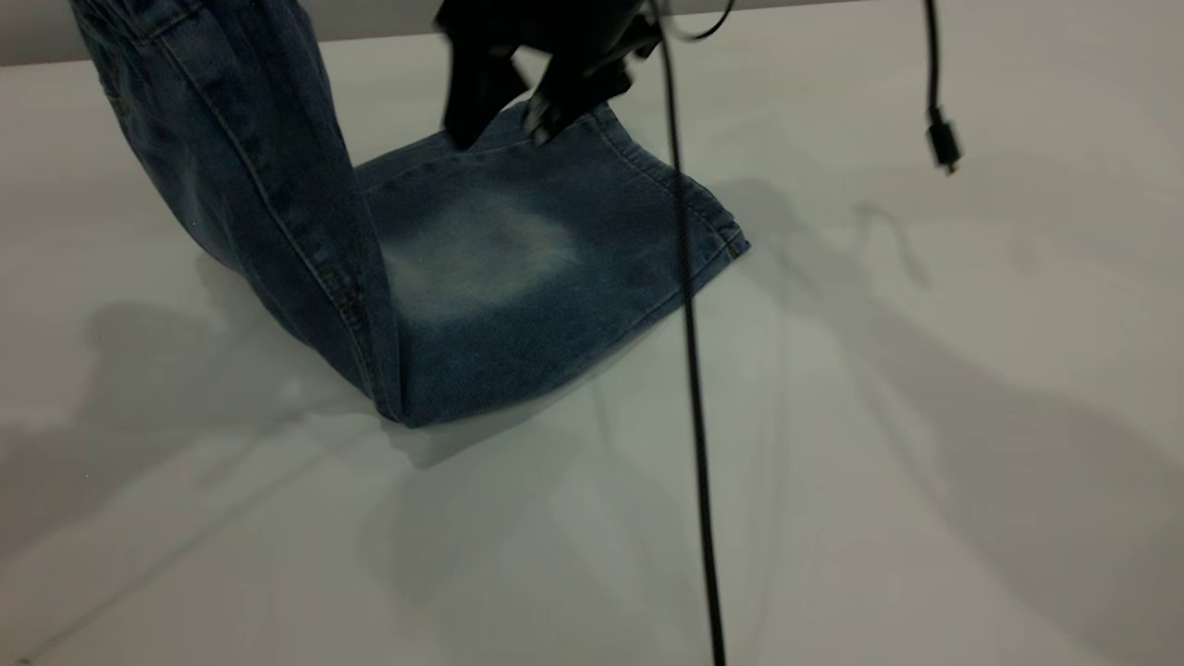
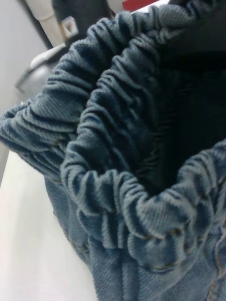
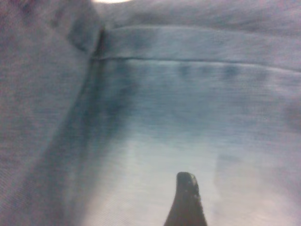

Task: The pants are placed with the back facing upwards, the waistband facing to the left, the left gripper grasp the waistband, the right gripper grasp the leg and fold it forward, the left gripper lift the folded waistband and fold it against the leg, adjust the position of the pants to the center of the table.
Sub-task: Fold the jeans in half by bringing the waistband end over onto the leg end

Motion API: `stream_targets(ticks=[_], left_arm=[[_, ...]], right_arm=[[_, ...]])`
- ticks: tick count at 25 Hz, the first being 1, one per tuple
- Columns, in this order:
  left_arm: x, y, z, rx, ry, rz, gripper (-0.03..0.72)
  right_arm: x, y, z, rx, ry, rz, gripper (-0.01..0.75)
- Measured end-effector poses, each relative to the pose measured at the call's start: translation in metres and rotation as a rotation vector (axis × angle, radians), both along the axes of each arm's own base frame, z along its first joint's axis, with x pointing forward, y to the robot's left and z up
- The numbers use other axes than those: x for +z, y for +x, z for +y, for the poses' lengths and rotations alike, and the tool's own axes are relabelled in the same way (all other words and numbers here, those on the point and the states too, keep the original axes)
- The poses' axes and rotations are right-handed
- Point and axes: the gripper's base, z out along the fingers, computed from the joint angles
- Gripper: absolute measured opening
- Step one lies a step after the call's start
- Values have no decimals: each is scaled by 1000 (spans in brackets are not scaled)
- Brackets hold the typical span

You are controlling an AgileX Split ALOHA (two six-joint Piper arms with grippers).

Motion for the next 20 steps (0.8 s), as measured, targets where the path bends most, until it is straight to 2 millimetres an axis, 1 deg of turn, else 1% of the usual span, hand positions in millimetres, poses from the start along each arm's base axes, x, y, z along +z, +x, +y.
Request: stream_targets(ticks=[4, 7, 9, 13, 16, 20], left_arm=[[-1, 3, -5, 20, -3, -11, 101], [0, 7, -19, 6, 16, -41, 101], [-2, 10, -32, -8, 38, -54, 101], [-14, 23, -53, -8, 84, -39, 101], [-30, 32, -68, -65, 108, -9, 101], [-49, 54, -76, -71, 126, 34, 101]], right_arm=[[22, 18, -31, -71, 12, -35, 477], [45, 27, -53, -113, 32, -66, 477], [60, 29, -62, -129, 47, -83, 477], [81, 26, -66, -121, 59, -109, 477], [92, 25, -67, -122, 66, -131, 477], [95, 24, -67, -118, 67, -135, 477]])
